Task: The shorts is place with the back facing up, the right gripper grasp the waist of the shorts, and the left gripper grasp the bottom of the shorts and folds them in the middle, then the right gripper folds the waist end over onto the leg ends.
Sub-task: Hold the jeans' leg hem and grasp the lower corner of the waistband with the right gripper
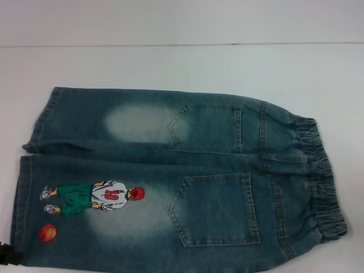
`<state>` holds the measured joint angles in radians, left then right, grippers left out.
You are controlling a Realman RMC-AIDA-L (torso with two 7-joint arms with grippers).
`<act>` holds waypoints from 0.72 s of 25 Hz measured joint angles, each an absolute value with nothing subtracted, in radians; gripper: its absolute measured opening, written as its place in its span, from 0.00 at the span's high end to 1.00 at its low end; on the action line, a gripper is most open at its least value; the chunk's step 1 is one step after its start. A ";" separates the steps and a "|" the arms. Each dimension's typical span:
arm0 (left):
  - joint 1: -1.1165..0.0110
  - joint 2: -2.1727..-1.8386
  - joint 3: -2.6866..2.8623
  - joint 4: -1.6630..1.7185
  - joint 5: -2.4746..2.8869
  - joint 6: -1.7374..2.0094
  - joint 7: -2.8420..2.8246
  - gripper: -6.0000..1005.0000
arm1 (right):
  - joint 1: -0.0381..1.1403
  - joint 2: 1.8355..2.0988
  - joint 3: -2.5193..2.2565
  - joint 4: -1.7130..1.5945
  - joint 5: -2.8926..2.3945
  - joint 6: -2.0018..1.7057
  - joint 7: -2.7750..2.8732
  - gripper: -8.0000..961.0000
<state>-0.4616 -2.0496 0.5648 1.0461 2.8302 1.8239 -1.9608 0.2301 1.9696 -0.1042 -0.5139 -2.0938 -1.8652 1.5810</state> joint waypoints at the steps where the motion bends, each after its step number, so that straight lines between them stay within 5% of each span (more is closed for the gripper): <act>1: -0.462 -2.050 0.565 1.046 2.830 1.824 -1.961 0.67 | 0.230 1.970 -0.104 -0.514 -2.094 -1.865 1.581 0.11; 18: -0.470 -2.045 0.555 1.042 2.830 1.819 -1.956 0.95 | 0.232 1.970 -0.104 -0.514 -2.094 -1.867 1.581 0.12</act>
<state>-0.4698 -2.0449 0.5555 1.0423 2.8299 1.8187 -1.9559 0.2317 1.9696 -0.1043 -0.5139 -2.0939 -1.8668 1.5808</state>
